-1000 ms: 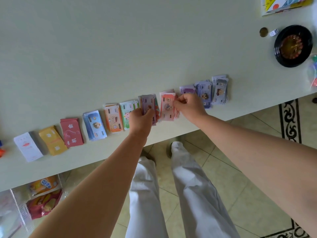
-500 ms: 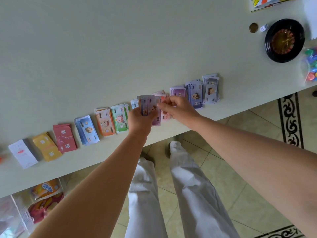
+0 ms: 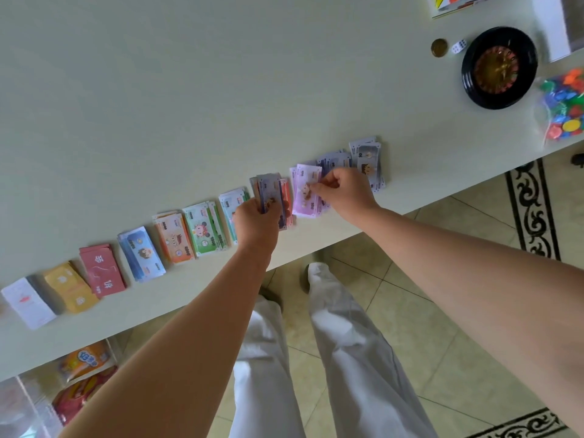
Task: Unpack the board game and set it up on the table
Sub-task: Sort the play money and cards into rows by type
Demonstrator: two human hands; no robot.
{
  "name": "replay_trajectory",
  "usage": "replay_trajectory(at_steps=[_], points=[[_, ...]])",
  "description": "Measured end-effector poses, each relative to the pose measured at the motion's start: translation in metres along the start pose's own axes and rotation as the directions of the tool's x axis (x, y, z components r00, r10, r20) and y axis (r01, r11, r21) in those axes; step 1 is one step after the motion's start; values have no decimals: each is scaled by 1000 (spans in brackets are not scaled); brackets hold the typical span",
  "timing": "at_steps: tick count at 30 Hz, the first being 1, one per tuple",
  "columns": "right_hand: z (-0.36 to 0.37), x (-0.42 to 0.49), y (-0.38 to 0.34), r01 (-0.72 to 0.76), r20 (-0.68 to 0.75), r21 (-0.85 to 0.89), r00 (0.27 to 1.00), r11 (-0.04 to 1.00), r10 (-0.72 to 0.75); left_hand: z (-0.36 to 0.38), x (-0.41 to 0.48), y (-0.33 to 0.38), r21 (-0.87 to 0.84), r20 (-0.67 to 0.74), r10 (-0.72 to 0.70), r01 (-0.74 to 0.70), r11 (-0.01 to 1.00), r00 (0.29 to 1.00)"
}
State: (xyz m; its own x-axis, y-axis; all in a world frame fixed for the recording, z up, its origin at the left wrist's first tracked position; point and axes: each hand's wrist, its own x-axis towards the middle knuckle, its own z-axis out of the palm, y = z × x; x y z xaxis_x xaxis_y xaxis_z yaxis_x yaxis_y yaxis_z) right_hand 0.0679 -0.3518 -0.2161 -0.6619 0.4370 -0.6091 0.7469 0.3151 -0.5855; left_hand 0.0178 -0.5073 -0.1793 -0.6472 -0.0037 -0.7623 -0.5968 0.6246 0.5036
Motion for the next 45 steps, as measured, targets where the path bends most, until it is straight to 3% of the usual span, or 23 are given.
replay_trajectory(at_steps=[4, 7, 10, 13, 15, 18, 21, 30, 34, 39, 45], points=[[5, 2, 1, -10, -60, -171, 998, 985, 0, 6, 0, -1, 34, -2, 7, -7, 999, 1000], [6, 0, 1, -19, -89, -207, 996, 978, 1, 10, -2, 2, 19, 5, 2, -2, 1000, 1000], [1, -3, 2, -12, -10, -3, 1000, 1000, 11, 16, -3, 6, 21, 7, 1, -1, 1000, 1000], [-11, -11, 1, -76, 220, 292, 975, 953, 11, 24, -4, 11, -16, 29, -18, 18, 1000, 999], [-19, -14, 3, -80, 291, 289, 957, 954, -7, 30, -5, 15, -47, 64, -17, 20, 999, 998], [-28, -11, 12, -64, 240, 233, 971, 970, 6, 39, -8, 22, -87, 129, -1, 13, 996, 992], [-40, -5, 20, -56, 191, 221, 981, 974, 13, 47, -9, 25, -79, 109, -5, 13, 997, 994], [-51, 3, 20, -10, 272, 196, 961, 981, -44, 51, -7, 22, -96, 120, -12, 24, 995, 993], [-52, 2, 23, 3, 232, 193, 971, 981, -49, 53, -6, 22, -82, 101, 0, 8, 997, 995], [-52, 12, 32, -22, 49, 93, 999, 995, 18, 51, -5, 27, -123, 71, -33, 41, 992, 997], [-42, 19, 30, -46, -58, -63, 997, 997, 43, 47, 2, 26, -70, 28, 4, -2, 998, 1000]])
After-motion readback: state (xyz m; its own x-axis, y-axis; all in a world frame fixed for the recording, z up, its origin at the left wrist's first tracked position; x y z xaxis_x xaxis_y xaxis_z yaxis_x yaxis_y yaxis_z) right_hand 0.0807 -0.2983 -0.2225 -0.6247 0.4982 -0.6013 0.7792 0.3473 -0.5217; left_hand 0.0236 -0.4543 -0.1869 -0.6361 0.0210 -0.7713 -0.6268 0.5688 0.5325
